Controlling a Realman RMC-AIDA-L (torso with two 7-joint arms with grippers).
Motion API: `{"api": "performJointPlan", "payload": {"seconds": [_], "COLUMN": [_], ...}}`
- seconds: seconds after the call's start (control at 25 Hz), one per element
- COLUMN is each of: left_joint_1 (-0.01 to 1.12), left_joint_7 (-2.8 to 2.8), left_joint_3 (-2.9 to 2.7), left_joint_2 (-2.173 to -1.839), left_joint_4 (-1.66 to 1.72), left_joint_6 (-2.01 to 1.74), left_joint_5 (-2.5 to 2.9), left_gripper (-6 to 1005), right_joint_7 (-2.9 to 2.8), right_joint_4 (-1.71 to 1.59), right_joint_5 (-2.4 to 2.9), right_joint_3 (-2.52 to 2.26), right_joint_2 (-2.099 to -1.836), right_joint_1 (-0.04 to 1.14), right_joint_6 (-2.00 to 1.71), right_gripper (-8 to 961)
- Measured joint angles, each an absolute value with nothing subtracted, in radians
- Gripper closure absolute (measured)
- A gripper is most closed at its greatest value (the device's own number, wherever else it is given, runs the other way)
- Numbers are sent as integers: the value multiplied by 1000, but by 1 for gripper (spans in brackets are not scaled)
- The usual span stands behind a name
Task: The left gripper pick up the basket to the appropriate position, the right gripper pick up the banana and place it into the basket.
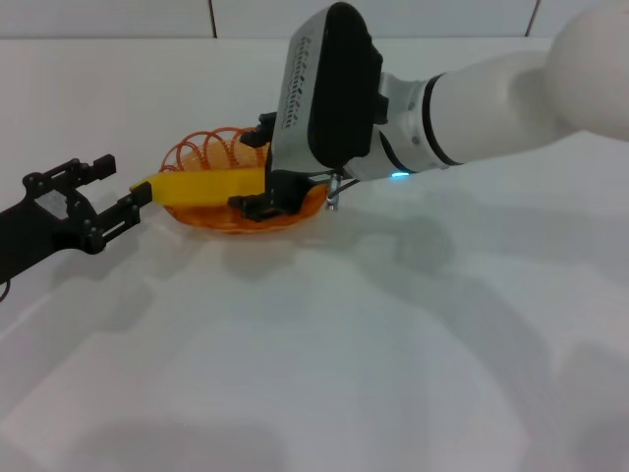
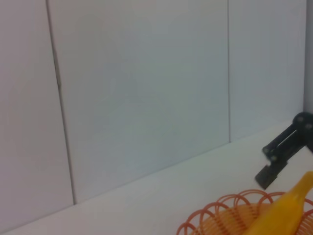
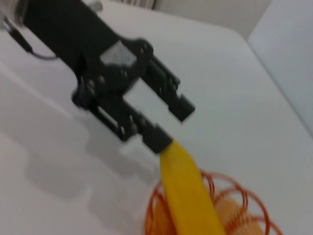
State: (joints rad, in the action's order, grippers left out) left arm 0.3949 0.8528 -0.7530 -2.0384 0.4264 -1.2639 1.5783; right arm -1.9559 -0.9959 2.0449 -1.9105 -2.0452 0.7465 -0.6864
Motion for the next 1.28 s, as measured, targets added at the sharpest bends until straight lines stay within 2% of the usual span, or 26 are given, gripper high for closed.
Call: {"api": "performJointPlan", "payload": {"seconds": [0.04, 0.4, 0.64, 1.28], "left_joint_1": [394, 388, 372, 371], "left_joint_7": [853, 852, 816, 798], "left_joint_3": [-752, -748, -750, -751], "left_joint_2": [-2038, -2038, -2039, -2040], "left_joint_4": [426, 426, 419, 413], "left_joint_6": [-1264, -1264, -1274, -1280], "left_joint_5": [1578, 1571, 1525, 1511], "left_gripper": [408, 408, 408, 408], "right_joint_7": [-1950, -1872, -1696, -1277], "right_joint_4": [-1059, -1238, -1239, -801], "right_joint_5": [2041, 2016, 1839, 1613], "right_joint_3": [-1903, -1781, -1641, -1172], "right_joint_2": [-2042, -2040, -2040, -2037], "right_joint_1": [704, 542, 459, 461], "right_joint_6": [-705, -840, -986, -1283], "right_gripper": [196, 178, 183, 185]}}
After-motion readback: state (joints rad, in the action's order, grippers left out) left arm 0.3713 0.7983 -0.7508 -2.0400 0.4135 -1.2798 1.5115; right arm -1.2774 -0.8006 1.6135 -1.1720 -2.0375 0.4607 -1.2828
